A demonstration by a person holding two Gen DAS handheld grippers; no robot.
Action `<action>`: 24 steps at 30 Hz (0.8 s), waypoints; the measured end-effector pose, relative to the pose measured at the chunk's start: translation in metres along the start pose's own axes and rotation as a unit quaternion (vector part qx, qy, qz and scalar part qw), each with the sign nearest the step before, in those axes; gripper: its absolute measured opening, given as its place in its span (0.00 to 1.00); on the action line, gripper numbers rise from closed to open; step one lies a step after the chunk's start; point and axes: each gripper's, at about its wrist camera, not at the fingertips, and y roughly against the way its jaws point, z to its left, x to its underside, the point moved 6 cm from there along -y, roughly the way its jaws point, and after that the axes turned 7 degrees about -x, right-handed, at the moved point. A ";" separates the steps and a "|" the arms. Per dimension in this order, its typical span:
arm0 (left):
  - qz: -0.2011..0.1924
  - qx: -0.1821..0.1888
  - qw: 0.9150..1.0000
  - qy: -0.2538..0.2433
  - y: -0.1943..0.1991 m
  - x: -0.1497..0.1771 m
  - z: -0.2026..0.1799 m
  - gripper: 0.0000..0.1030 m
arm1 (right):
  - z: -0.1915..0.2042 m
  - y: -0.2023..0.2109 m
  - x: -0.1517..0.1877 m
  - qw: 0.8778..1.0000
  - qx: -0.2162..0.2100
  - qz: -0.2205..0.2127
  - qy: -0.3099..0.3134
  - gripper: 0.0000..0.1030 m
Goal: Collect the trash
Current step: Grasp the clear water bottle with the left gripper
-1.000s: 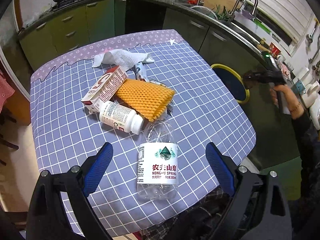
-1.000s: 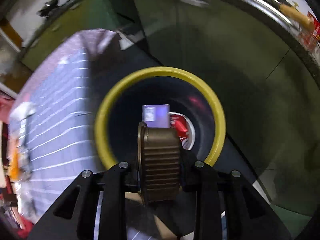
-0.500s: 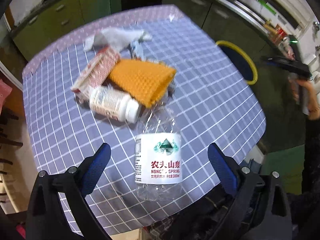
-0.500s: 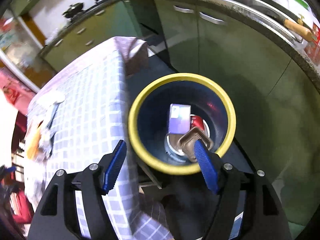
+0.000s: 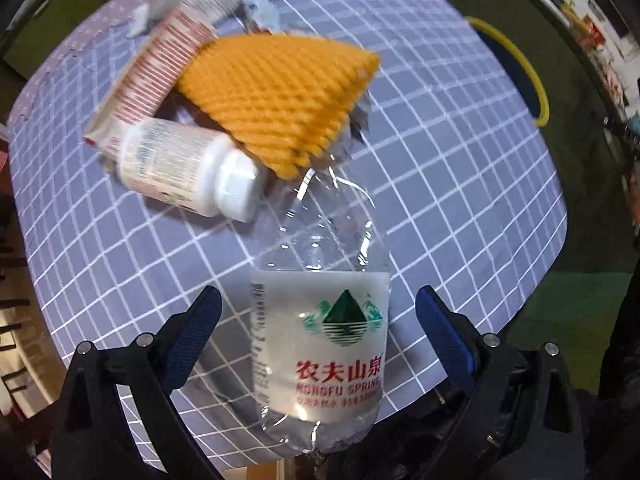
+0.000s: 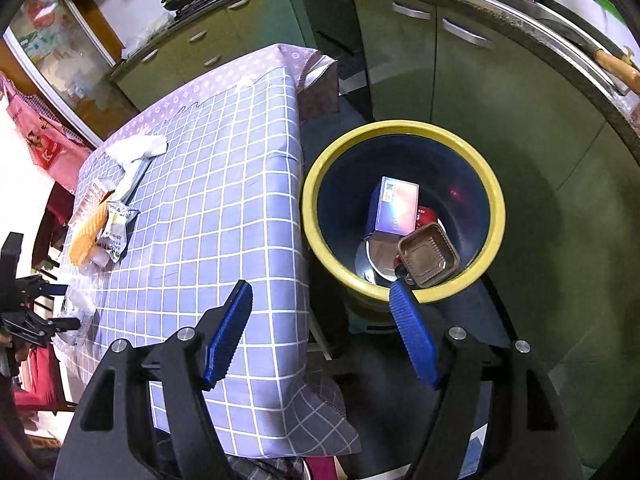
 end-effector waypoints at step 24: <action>0.039 -0.012 0.999 -0.032 -0.016 0.006 -0.031 0.60 | -0.004 -0.018 0.009 1.000 -0.018 0.020 -0.002 0.69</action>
